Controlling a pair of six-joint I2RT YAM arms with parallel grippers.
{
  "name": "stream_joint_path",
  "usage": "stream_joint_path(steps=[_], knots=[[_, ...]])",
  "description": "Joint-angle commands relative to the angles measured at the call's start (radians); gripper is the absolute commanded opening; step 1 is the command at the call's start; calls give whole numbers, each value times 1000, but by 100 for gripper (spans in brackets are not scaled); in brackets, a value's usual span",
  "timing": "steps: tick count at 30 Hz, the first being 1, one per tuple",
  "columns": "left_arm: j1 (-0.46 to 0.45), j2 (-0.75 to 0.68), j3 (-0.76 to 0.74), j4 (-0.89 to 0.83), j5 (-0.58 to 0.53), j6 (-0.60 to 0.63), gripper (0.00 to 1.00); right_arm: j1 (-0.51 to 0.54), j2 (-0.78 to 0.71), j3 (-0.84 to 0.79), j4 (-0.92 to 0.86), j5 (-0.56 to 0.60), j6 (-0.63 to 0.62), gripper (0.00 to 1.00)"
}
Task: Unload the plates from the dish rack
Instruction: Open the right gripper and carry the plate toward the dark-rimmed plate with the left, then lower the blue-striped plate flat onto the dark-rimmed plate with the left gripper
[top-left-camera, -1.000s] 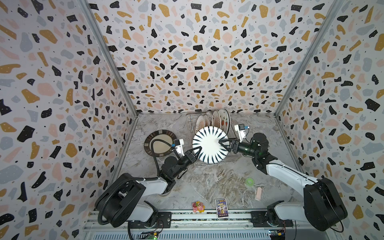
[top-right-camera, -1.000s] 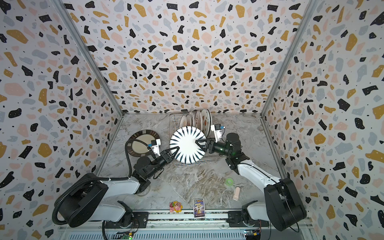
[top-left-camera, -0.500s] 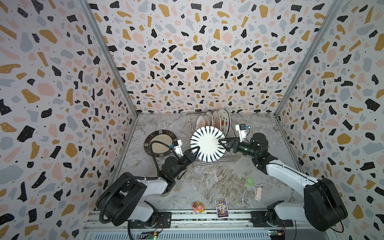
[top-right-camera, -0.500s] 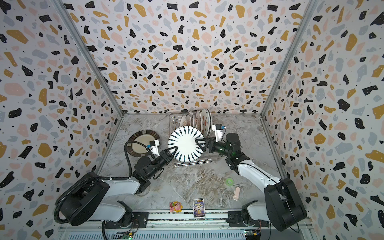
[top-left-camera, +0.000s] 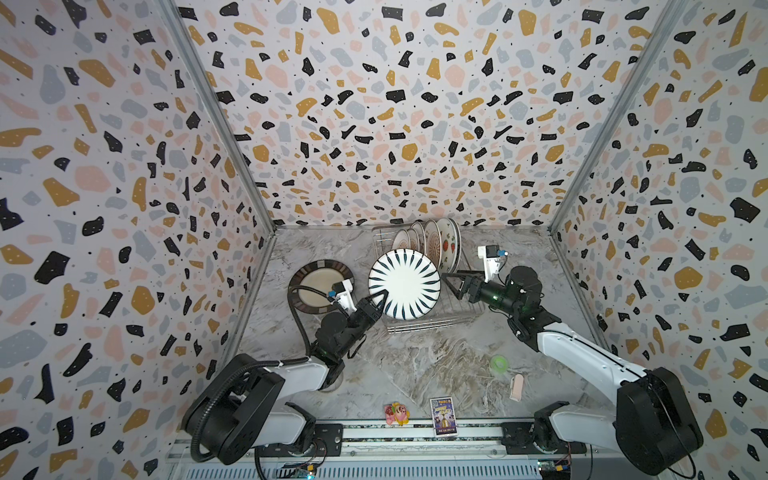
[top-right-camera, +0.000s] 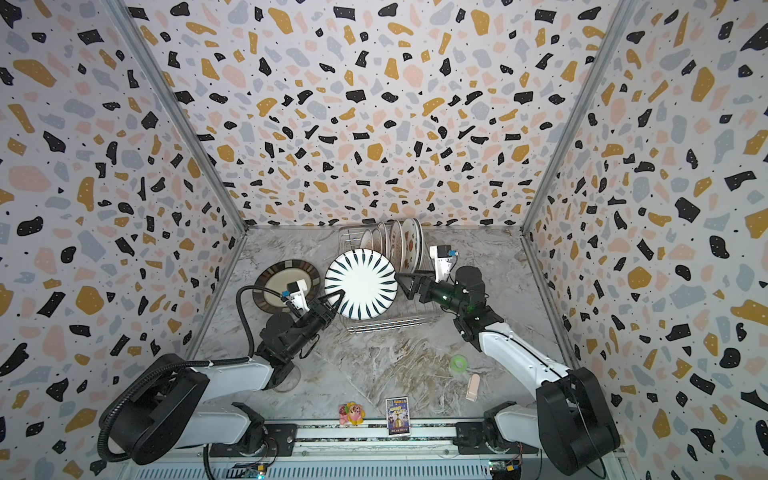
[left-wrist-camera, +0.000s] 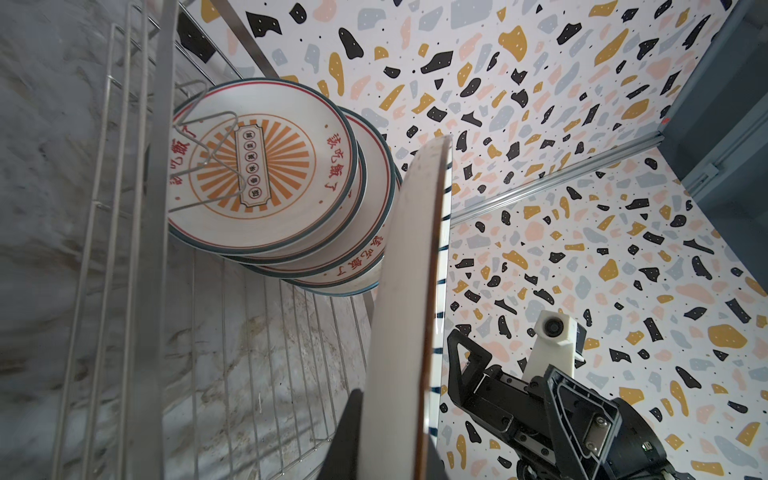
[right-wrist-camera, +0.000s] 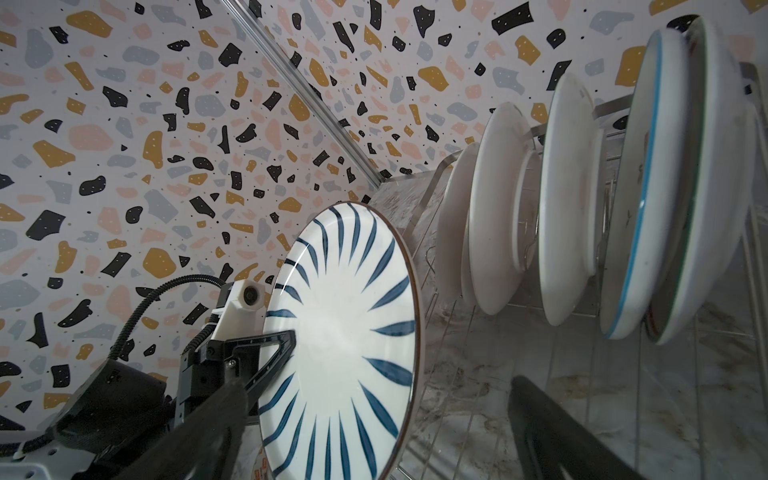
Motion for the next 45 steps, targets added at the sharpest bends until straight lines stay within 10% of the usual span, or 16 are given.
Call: stream_joint_path(steps=[1,22,45], knots=[[29,-61,12,153,-6,-11,0,31,-29,32,-1,53,-62,99],[324,-252,-58,-26,24,-28,0,436,202,314,-88,361,-371,99],[562,-246,-85,-81,-22,-32,0,506,647,739,-204,390,-435,99]])
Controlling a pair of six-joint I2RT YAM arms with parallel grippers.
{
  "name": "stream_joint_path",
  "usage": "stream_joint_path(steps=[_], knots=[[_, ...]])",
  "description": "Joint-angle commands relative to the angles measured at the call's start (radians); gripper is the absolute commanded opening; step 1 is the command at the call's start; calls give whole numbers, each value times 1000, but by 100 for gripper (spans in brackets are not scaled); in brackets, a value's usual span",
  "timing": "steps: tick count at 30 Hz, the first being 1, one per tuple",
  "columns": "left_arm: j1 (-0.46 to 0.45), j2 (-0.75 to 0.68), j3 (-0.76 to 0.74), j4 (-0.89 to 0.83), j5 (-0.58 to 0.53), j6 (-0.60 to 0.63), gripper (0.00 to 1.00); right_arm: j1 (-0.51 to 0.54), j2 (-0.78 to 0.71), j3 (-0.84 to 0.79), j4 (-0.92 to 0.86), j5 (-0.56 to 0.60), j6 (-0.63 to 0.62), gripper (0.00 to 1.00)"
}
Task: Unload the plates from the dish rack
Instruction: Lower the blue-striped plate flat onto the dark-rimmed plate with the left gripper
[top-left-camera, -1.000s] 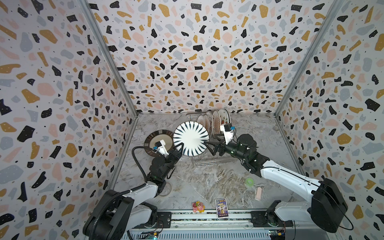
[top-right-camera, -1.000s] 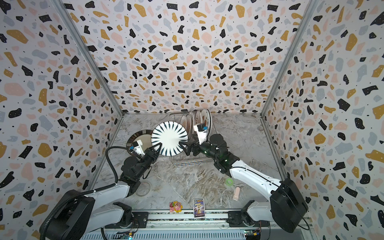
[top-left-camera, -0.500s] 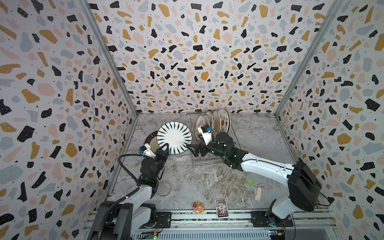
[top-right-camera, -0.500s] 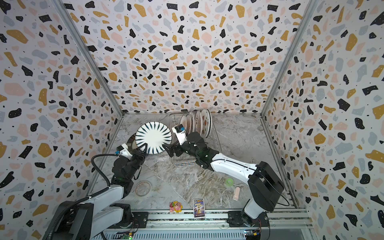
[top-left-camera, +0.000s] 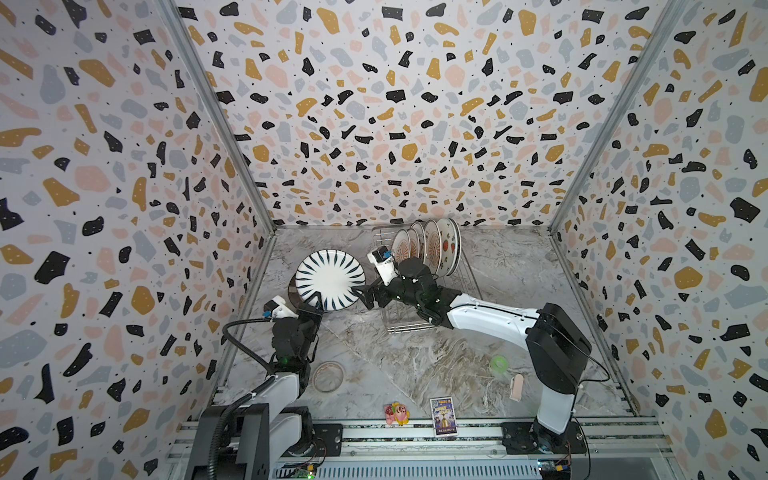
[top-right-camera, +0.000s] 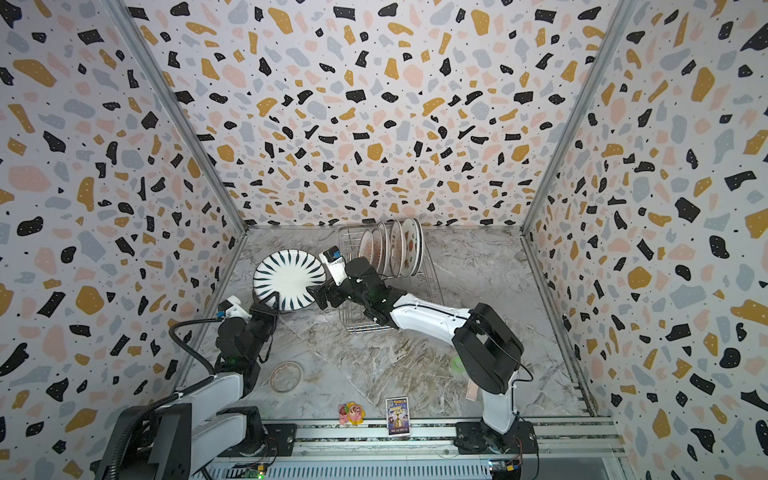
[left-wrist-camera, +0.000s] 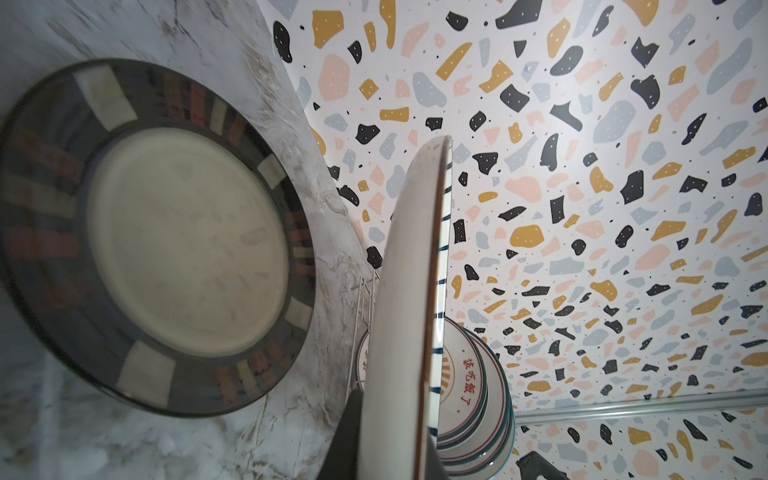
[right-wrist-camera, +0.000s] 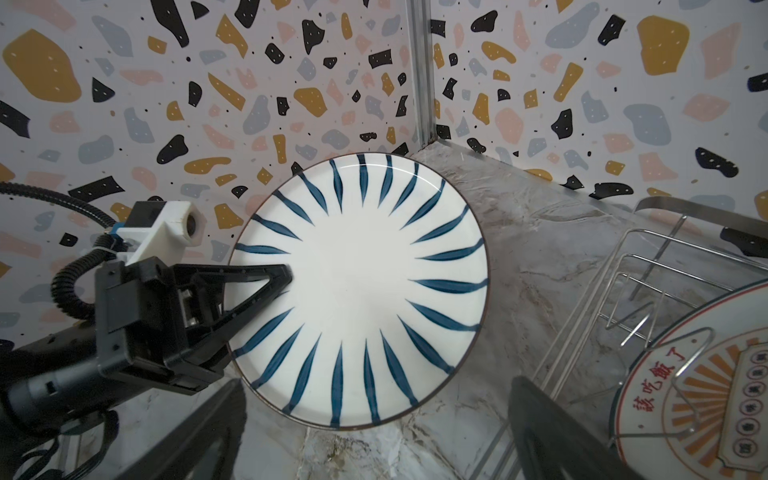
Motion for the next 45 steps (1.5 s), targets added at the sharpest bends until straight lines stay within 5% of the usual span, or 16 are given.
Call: stream_joint_path(steps=[1,14,25,45], knots=[[9,-24,40,141,-39,10,0,3,36,87,-32,9,-22,99],[22,94,58,146,-130,52,0,2,231,320,-135,41,-22,100],[26,165,104,136,-149,58,0,3,374,508,-250,-40,-60,100],[27,409,213,171,-138,37,0,3,447,569,-258,-69,-96,99]])
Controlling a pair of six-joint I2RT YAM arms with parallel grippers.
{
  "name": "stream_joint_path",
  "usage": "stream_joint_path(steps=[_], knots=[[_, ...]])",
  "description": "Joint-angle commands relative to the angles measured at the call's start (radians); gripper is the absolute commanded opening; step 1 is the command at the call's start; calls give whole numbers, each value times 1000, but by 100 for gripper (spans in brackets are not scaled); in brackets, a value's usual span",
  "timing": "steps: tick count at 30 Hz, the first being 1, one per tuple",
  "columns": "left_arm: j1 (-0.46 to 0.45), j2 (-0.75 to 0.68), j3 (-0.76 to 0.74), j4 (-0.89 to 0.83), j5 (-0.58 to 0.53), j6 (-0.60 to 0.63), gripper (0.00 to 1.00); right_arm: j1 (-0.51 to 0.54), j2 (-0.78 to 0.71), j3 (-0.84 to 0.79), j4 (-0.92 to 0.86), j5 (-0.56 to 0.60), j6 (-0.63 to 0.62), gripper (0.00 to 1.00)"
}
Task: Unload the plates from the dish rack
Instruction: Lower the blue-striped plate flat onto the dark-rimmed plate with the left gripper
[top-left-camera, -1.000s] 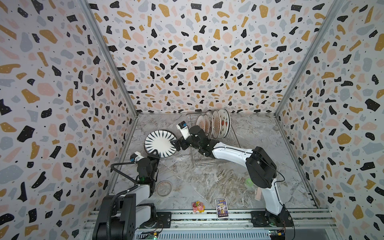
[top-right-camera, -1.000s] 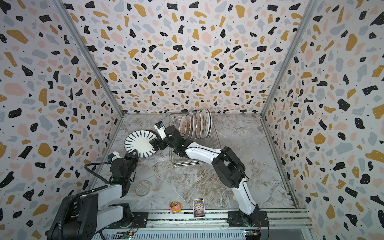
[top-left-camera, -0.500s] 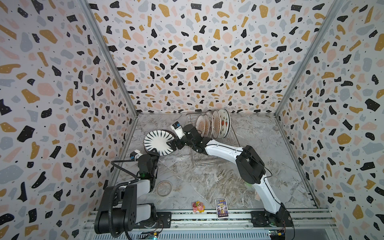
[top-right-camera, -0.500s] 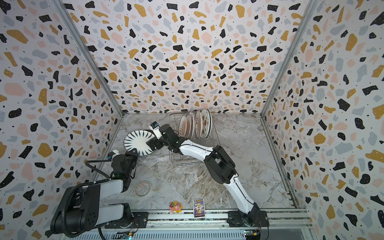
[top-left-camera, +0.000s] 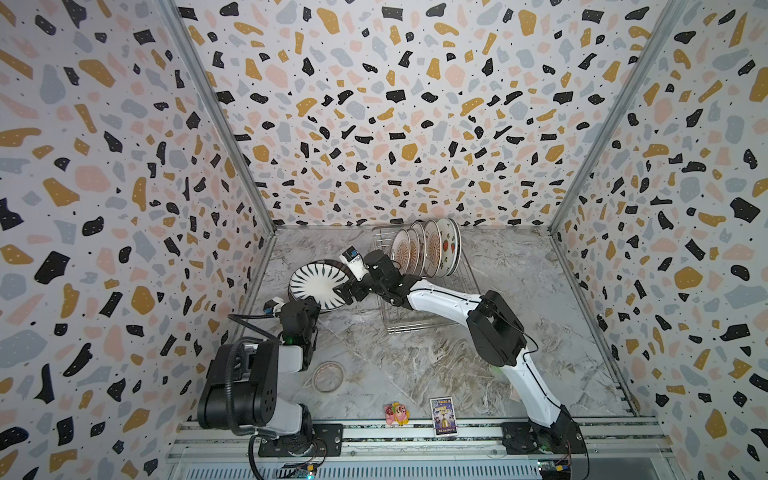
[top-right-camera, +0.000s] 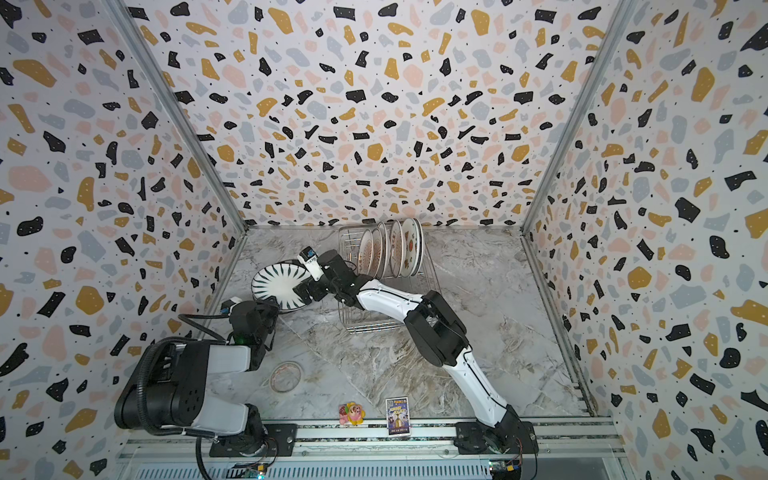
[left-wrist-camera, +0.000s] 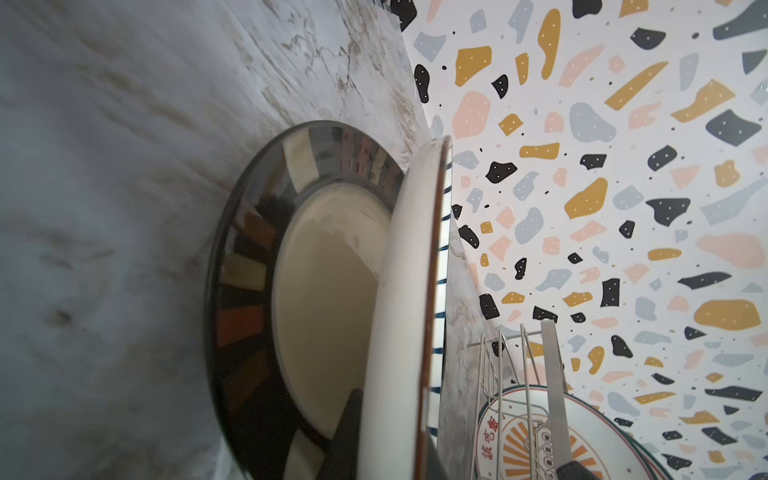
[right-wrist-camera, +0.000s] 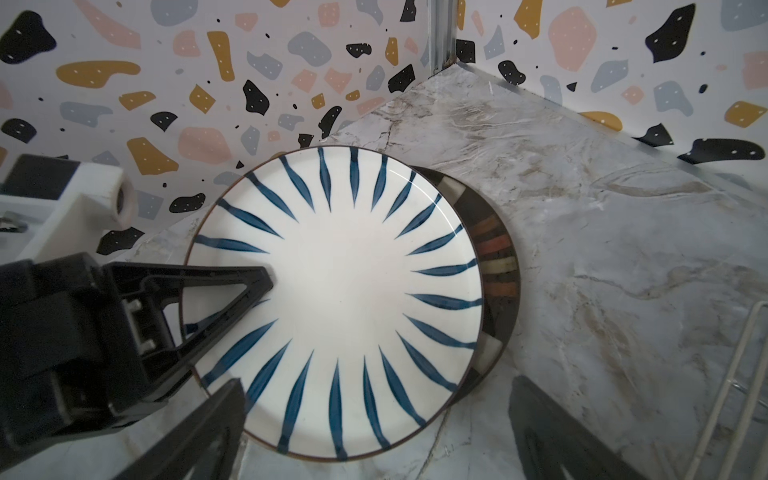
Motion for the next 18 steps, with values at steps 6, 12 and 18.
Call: stream_joint_path(steps=[6,12,18], knots=[[8,92,70,229,16,-25,0,2,14,52,-15,-12,-15,99],[8,106,85,187,-5,5,15,3,16,54,-19,-8,-18,99],[7,112,95,147,-13,15,22,3,24,68,-24,-6,-14,99]])
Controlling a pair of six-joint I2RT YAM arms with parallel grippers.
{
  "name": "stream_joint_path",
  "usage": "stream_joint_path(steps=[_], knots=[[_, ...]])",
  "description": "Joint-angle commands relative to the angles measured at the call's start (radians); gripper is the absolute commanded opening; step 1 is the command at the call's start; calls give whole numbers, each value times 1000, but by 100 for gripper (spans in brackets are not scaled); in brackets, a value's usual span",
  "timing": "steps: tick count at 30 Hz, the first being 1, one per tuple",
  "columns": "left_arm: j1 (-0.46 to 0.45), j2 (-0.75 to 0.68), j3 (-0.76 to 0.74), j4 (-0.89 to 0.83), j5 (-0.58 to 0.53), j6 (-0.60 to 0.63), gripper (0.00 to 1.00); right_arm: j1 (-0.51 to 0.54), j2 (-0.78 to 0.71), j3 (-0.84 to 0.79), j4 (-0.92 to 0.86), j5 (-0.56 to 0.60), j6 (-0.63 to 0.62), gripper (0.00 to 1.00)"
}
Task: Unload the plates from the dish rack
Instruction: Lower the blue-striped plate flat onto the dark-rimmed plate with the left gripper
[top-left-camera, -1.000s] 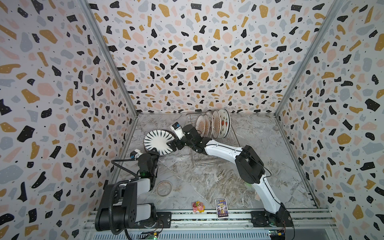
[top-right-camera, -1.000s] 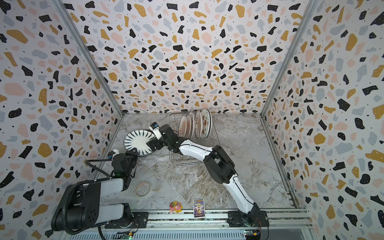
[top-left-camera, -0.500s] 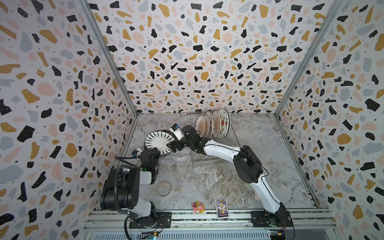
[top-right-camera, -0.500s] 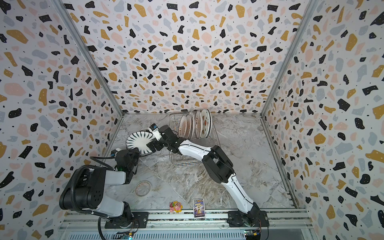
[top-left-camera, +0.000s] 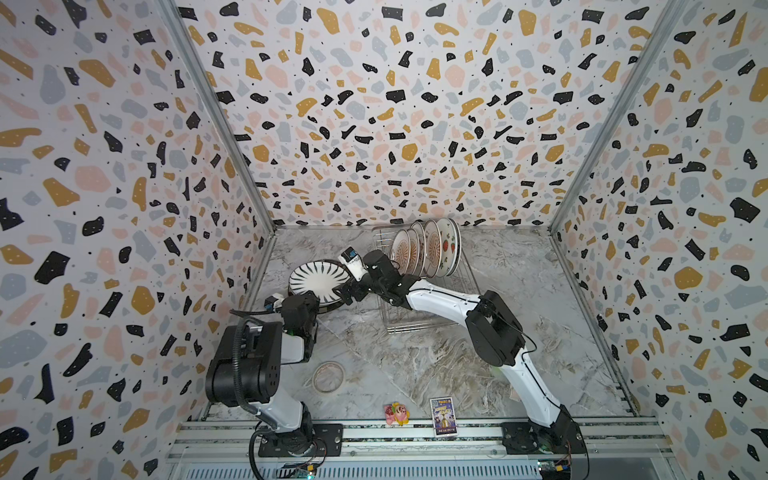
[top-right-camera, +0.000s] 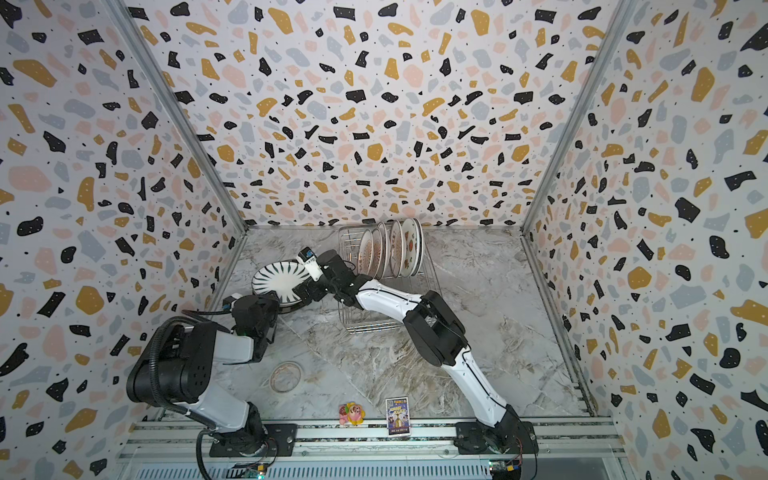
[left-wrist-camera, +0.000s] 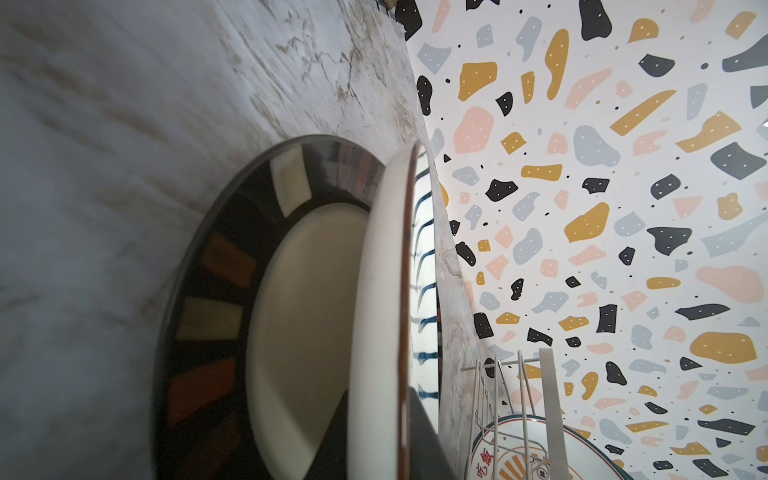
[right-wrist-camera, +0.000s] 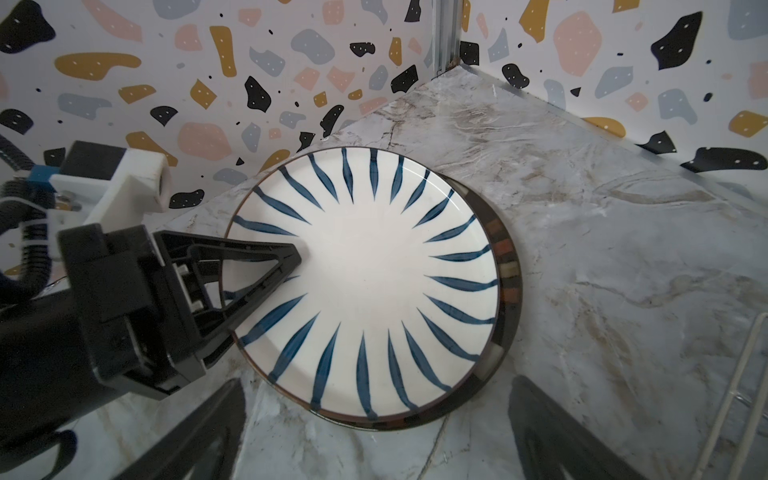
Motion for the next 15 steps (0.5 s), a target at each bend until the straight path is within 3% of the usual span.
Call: stream_joint_path(steps=[1,6,9,13,15], knots=[[3,-3,32,73,-10,29,23,2,14,51,-17,-5,-3,99],[2,9,35,46,-31,35,33,3,24,65,-23,-8,2,99],[2,13,36,36,-43,38,35,3,32,80,-33,-7,4,99],[3,-1,36,10,-72,57,53,7,37,95,-41,-4,2,99],[1,-7,38,-11,-97,66,57,8,40,98,-42,-2,1,99]])
